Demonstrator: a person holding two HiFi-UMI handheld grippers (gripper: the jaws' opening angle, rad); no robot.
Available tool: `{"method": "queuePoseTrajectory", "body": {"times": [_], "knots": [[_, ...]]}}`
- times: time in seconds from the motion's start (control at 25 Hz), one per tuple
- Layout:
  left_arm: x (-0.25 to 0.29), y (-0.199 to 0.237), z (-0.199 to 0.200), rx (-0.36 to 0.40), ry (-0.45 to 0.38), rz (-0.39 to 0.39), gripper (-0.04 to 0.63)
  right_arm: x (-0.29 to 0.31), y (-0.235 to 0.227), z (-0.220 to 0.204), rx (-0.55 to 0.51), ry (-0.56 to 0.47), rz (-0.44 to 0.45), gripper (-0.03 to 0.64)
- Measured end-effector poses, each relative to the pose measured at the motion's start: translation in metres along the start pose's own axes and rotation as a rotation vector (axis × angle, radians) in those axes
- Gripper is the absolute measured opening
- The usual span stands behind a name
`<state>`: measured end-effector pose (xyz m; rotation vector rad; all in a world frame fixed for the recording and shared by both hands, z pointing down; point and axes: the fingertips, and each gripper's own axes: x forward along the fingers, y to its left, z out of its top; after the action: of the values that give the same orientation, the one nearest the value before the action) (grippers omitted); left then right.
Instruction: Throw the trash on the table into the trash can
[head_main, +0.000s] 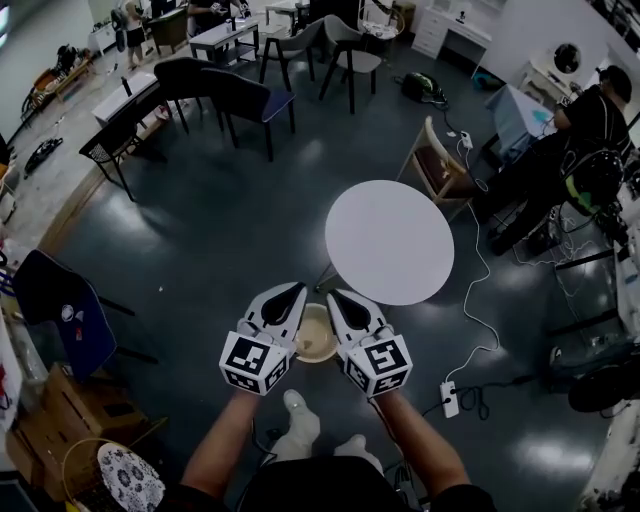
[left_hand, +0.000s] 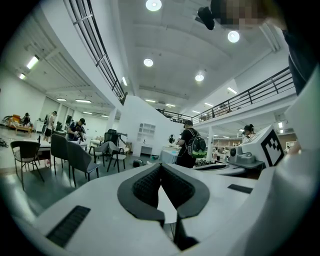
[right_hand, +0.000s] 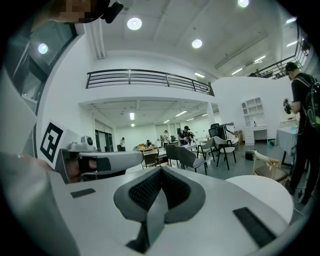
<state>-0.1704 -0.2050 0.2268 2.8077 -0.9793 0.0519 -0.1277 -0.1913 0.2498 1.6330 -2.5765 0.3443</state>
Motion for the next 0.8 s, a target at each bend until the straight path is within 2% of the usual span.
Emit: {"method": "queuePoseTrajectory", "body": {"times": [0.28,0.8], "knots": [[0.004,-0.047,0.004,0.025,-0.007,0.001,0.015,-0.045,-0.017,0.011,0.002,-0.038,-0.022,0.017],[-0.015,-0.158,0.040,0.068,-0.053,-0.004,0.015,-0.155,-0.008,0.049,-0.021,-0.111,0.009,0.017]]}}
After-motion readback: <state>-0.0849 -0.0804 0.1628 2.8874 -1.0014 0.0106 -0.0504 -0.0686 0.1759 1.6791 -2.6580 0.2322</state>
